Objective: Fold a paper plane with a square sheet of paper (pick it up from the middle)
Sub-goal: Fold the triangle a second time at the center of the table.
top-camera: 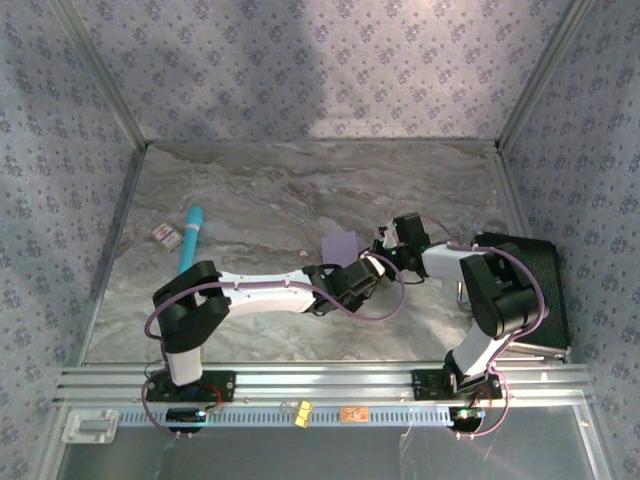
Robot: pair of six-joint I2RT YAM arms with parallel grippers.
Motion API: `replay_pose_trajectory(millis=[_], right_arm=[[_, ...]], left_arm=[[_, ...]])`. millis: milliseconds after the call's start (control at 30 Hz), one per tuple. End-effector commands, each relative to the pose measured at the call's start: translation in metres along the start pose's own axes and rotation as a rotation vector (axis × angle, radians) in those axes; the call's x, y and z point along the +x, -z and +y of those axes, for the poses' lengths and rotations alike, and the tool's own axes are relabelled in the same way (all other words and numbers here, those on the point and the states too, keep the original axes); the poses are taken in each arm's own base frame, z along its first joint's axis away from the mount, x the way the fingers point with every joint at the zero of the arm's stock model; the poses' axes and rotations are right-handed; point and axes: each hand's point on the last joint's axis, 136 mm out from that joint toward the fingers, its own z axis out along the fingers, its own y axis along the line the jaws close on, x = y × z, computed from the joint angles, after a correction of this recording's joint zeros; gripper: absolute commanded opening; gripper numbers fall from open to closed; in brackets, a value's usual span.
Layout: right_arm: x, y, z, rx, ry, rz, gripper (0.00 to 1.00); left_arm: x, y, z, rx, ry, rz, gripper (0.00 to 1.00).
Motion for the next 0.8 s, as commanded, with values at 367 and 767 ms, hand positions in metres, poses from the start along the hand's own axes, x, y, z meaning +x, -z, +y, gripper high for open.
replay_pose_trajectory(millis=[367,767], right_arm=[[-0.004,0.002,0.000,-0.007,-0.011,-0.012,0.15],[-0.003,0.032,-0.016,0.066,-0.030,-0.119,0.38]], left_arm=[[0.003,0.008,0.005,-0.008,0.010,-0.008,0.18],[0.001,0.011,0.029,0.277,0.354,-0.040,0.11]])
